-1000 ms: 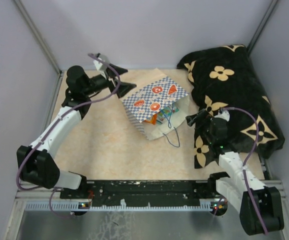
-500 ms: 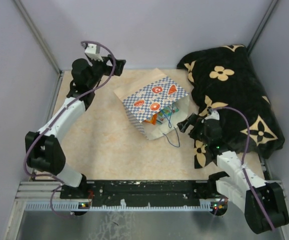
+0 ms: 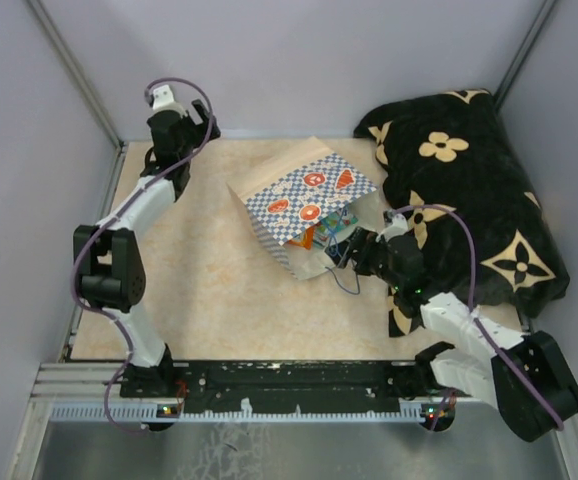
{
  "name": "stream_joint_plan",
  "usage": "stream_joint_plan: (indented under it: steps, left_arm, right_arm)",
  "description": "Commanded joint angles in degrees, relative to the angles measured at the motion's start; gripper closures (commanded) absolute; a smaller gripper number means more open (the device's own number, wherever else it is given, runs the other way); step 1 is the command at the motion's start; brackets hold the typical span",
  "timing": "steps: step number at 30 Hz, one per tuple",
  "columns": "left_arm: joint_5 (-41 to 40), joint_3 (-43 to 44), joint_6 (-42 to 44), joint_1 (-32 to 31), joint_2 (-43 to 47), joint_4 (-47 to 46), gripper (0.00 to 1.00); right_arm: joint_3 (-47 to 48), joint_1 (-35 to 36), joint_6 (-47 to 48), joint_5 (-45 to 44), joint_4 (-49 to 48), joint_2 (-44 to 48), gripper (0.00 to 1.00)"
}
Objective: Take the snacks out of the paper bag
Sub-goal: Take out the snack from the paper bag.
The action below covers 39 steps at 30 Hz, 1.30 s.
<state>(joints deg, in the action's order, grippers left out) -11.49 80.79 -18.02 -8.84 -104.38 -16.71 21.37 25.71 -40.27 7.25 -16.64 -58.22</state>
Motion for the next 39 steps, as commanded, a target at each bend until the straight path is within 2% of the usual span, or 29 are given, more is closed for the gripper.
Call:
stream_joint_plan:
  steps: [1, 3, 6, 9, 10, 13, 15, 16, 17, 19, 21, 22, 24, 26, 28, 29, 31, 33, 35, 39]
  left_arm:
    - [4.1, 6.4, -4.3, -0.2, 0.9, -0.5, 0.0]
    - [16.9, 6.2, -6.9, 1.4, 1.9, -2.0, 0.0]
    - [40.9, 5.0, -5.8, 2.3, 4.7, -4.7, 0.01]
    - [59.4, 5.9, -1.7, 1.3, 6.0, 1.2, 0.0]
    - [62.9, 5.1, 0.3, 0.6, 6.9, 2.6, 0.0]
    - [71.3, 4.0, 12.5, -2.1, 10.2, 12.8, 0.0]
    - [79.5, 3.5, 26.7, -4.1, 13.2, 23.8, 0.0]
    - [83.0, 1.0, 27.3, -4.4, 15.3, 21.0, 0.0]
    - [85.1, -2.9, 21.3, -4.1, 16.9, 12.3, 0.0]
    - [86.7, -6.9, 14.2, -2.5, 17.6, 2.2, 0.0]
    - [78.5, -5.7, 9.5, -0.6, 16.1, 0.0, 0.0]
    - [70.9, -4.2, 8.8, -0.1, 15.1, 1.5, 0.0]
    - [58.2, -0.1, 9.3, 0.2, 12.4, 7.0, 0.0]
    - [49.3, 2.8, 9.6, 0.5, 9.8, 10.6, 0.02]
    - [38.2, 2.1, 8.2, 0.5, 9.4, 7.5, 0.02]
    - [30.0, 0.5, 6.9, 0.5, 9.5, 3.9, 0.01]
    - [19.5, -3.8, 3.2, 0.7, 9.0, -5.2, 0.01]
    - [14.2, -5.2, 0.1, 1.0, 6.9, -11.7, 0.0]
    - [12.4, -2.7, -0.3, 1.2, 3.1, -14.7, 0.01]
    - [7.3, 9.1, 1.5, 1.3, -7.4, -7.8, 0.01]
  right_arm:
    - [-2.5, 0.9, -6.9, 1.6, -16.9, -3.8, 0.1]
    - [-3.4, 0.9, -9.4, 1.4, -22.6, -6.2, 0.11]
    - [-3.1, 1.0, -10.0, -0.9, -26.5, -9.5, 0.11]
    - [-0.6, 1.1, -7.4, -0.7, -28.6, -13.0, 0.14]
    - [0.5, 1.4, -6.2, -1.2, -28.4, -14.1, 0.16]
    - [3.8, 1.9, -2.7, -3.6, -27.8, -17.2, 0.21]
    - [5.7, 2.0, -0.3, -4.9, -27.7, -20.0, 0.26]
    - [6.6, 2.0, 0.9, -5.1, -28.2, -21.6, 0.28]
    - [7.2, 2.0, 2.1, -5.2, -29.3, -23.7, 0.3]
    - [8.2, 2.0, 3.7, -5.2, -31.8, -26.8, 0.33]
    - [9.6, 2.0, 4.5, -4.3, -33.2, -29.1, 0.35]
    - [9.9, 2.0, 4.3, -3.6, -33.4, -29.4, 0.35]
    - [9.1, 2.1, 3.9, -2.9, -33.3, -27.7, 0.28]
    - [6.9, 2.3, 4.6, -4.3, -29.5, -22.0, 0.22]
    - [4.2, 2.3, 5.5, -7.1, -23.1, -14.6, 0.19]
    - [2.6, 2.3, 6.0, -8.4, -20.3, -10.3, 0.18]
    - [-0.1, 2.3, 6.1, -11.2, -14.7, -2.9, 0.18]
    - [-1.9, 2.3, 6.0, -13.5, -9.9, 3.1, 0.21]
    - [-3.5, 2.3, 6.7, -14.6, -6.4, 7.9, 0.28]
    - [-7.6, 2.3, 7.0, -18.5, -1.3, 16.4, 0.47]
